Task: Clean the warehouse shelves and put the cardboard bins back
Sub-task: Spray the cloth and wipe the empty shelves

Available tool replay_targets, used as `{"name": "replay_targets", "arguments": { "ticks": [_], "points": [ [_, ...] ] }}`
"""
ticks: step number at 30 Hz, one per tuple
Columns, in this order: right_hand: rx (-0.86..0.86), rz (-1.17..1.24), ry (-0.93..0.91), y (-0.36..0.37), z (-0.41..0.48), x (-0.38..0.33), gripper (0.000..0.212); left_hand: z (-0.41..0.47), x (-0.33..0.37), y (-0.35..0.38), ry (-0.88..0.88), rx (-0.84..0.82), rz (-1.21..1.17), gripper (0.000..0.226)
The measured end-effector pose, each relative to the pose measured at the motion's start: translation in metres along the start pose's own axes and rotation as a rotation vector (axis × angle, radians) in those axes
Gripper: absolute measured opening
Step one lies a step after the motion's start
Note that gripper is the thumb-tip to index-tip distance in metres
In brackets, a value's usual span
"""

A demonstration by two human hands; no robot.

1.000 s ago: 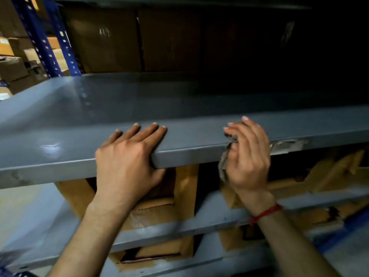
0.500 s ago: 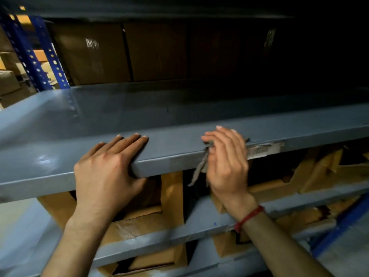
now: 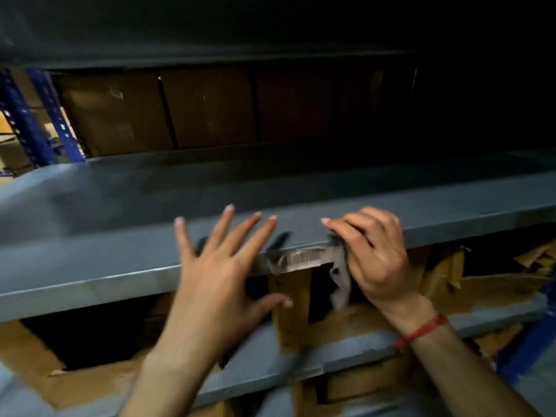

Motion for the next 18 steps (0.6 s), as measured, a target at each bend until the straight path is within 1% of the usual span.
{"name": "replay_targets", "arguments": {
  "ticks": [2,3,5,7,11,14,16,18],
  "points": [
    [-0.064,-0.076,-0.047,0.009,-0.02,0.022,0.03,0.034,0.028,0.023,0.032,-0.018,0.089,0.107],
    [-0.082,-0.058,-0.058,0.011,-0.026,0.028,0.033,0.046,0.034,0.033,0.022,-0.038,0.13,0.106],
    [-0.098,0.007,-0.059,0.014,-0.032,0.031,0.041,0.058,0.035,0.046,-0.037,-0.053,0.175,0.097],
    [-0.067,0.011,-0.054,0.016,-0.036,0.027,0.044,0.057,0.03,0.048,-0.09,-0.011,0.15,0.086],
    [0.016,0.01,-0.093,0.023,-0.034,0.015,0.037,0.055,0.031,0.043,-0.112,0.092,0.116,0.078],
    [0.027,0.076,-0.147,0.025,-0.028,-0.006,0.046,0.058,0.034,0.041,-0.13,0.121,0.085,0.075],
    [0.036,0.104,-0.216,0.023,-0.028,-0.012,0.049,0.058,0.035,0.041,-0.144,0.111,0.077,0.075],
    [0.038,0.098,-0.331,0.022,-0.03,0.002,0.045,0.057,0.034,0.042,-0.159,0.085,0.097,0.078]
  ]
}}
Point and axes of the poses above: each hand's wrist, its own z-axis towards the middle knuckle, its own y-axis out of the palm, x = y × z, the point moved 9 cm from there along z, towards the middle knuckle, and after that the axes turned 15 degrees about -z, right-handed, at the moved point
